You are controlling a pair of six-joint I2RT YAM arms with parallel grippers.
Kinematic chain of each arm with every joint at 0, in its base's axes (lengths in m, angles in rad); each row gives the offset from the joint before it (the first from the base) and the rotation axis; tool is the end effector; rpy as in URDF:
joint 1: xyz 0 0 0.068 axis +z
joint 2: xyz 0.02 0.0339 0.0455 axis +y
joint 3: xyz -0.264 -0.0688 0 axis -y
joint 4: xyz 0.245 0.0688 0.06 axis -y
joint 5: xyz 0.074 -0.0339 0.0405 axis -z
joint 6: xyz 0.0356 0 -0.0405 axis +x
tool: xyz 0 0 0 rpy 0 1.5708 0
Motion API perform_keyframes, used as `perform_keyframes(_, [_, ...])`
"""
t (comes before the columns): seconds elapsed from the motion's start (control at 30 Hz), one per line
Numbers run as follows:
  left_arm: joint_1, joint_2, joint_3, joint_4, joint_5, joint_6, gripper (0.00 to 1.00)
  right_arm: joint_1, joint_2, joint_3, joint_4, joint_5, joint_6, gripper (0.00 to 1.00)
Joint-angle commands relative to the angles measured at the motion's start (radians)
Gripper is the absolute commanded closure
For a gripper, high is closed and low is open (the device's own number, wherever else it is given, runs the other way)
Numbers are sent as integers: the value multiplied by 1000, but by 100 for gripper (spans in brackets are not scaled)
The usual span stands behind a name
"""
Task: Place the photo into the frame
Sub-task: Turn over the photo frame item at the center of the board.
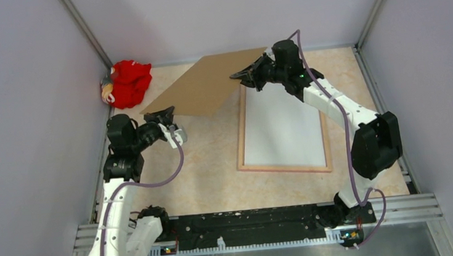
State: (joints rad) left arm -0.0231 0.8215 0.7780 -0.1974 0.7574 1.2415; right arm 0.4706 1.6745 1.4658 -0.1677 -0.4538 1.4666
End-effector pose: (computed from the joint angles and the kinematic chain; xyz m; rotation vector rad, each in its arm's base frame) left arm 0.1839 -0.0287 0.3323 1.4073 1.0392 0.2043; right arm 0.3477 0.1944 0.3451 0.7833 2.1986 1.5937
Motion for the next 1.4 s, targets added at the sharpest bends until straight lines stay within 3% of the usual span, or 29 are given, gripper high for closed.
perform_keyframes(0.0, [-5,11,52,23,13,5,100,12,-62,50,50,-114,-99,94])
perform_keyframes(0.1, [-5,4,53,68,-12,-18,100,4,-57,96,-24,-174,-238,69])
perform_keyframes(0.2, [-5,-15,50,118,-40,-30,100,-34,-70,125,-52,-304,-451,34])
perform_keyframes(0.3, [-4,-30,71,109,-45,-30,100,-76,-105,219,-241,-389,-770,9])
perform_keyframes(0.37, [-4,-27,107,61,-32,-26,100,-79,-143,293,-400,-345,-1011,2])
perform_keyframes(0.43, [-4,-19,149,-6,-4,-15,100,-74,-212,293,-462,-248,-1205,1])
perform_keyframes(0.53, [-4,-11,207,-104,56,21,100,-52,-378,138,-376,-95,-1463,1])
perform_keyframes(0.7, [-4,-16,274,-257,135,100,100,46,-614,-161,-204,-102,-1889,1])
perform_keyframes(0.8, [-3,-15,320,-367,175,160,100,71,-650,-205,-200,-140,-1995,2])
perform_keyframes(0.9, [-4,-23,354,-445,192,206,100,117,-633,-192,-257,-146,-2081,9])
perform_keyframes(1.03, [-4,-30,384,-504,201,237,100,248,-611,-195,-272,1,-2170,12])
perform_keyframes(1.13, [-4,-35,393,-519,202,246,100,327,-574,-172,-315,29,-2216,13])
perform_keyframes(1.37, [-3,-48,404,-563,203,289,100,394,-525,-207,-265,166,-2276,23])
